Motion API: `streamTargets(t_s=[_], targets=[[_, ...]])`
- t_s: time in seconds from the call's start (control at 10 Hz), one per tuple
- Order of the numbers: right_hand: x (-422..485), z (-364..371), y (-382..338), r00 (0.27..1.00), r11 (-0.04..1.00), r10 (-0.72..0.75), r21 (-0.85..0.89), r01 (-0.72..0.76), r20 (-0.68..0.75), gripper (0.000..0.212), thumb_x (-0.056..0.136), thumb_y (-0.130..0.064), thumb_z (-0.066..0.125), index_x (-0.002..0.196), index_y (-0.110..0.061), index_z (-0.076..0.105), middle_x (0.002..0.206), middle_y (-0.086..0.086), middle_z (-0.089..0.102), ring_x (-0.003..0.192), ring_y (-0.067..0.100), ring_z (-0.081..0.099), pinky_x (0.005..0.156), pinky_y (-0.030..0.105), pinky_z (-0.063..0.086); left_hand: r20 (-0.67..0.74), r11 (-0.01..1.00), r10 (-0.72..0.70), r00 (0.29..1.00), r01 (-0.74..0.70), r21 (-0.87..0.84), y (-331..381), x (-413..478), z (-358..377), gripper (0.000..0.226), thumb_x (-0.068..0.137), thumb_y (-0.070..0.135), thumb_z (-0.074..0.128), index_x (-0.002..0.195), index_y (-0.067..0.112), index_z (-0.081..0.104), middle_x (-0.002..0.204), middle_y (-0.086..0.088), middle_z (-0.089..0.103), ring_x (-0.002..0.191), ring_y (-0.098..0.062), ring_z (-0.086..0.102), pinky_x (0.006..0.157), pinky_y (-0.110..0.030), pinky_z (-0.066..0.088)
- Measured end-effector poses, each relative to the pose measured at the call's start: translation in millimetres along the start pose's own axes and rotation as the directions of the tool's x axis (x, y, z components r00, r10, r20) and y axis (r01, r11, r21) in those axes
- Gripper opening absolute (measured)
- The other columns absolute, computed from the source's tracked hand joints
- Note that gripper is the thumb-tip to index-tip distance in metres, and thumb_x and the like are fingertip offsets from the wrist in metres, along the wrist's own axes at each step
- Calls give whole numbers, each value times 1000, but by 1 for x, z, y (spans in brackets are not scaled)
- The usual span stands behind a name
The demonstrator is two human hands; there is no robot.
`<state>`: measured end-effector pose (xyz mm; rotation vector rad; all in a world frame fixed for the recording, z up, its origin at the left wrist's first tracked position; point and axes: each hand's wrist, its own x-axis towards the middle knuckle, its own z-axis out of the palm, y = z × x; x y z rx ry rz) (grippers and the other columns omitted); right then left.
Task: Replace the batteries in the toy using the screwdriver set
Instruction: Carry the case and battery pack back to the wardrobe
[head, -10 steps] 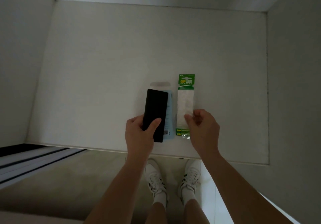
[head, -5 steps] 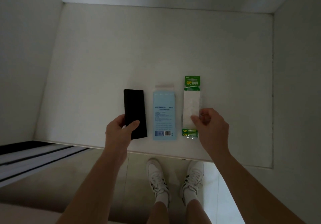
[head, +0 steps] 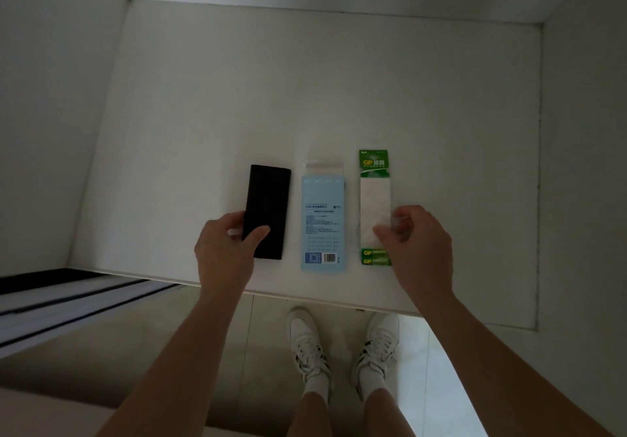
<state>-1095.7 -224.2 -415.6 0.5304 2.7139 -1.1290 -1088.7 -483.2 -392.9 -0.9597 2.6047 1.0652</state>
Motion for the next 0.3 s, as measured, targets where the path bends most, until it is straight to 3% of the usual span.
streamTargets(t_s=[0.2, 0.3], targets=[[3, -2, -2, 1000, 998, 14, -54, -13, 21, 37, 80, -33, 81, 108, -20, 60, 88, -3, 61, 78, 17, 59, 65, 30, 47, 6, 1000, -15, 1000, 15, -9, -6, 1, 2, 39, 82, 36, 81, 115, 19, 69, 105, -1, 72, 88, -13, 66, 70, -6, 35], [5, -8, -2, 998, 998, 30, -54, -27, 49, 41, 79, -35, 82, 110, -20, 60, 93, 0, 60, 81, 18, 57, 67, 30, 45, -29, 999, 33, 999, -33, 4, -10, -6, 0, 46, 82, 38, 80, 121, 19, 66, 109, -1, 68, 93, -17, 66, 79, -19, 44]])
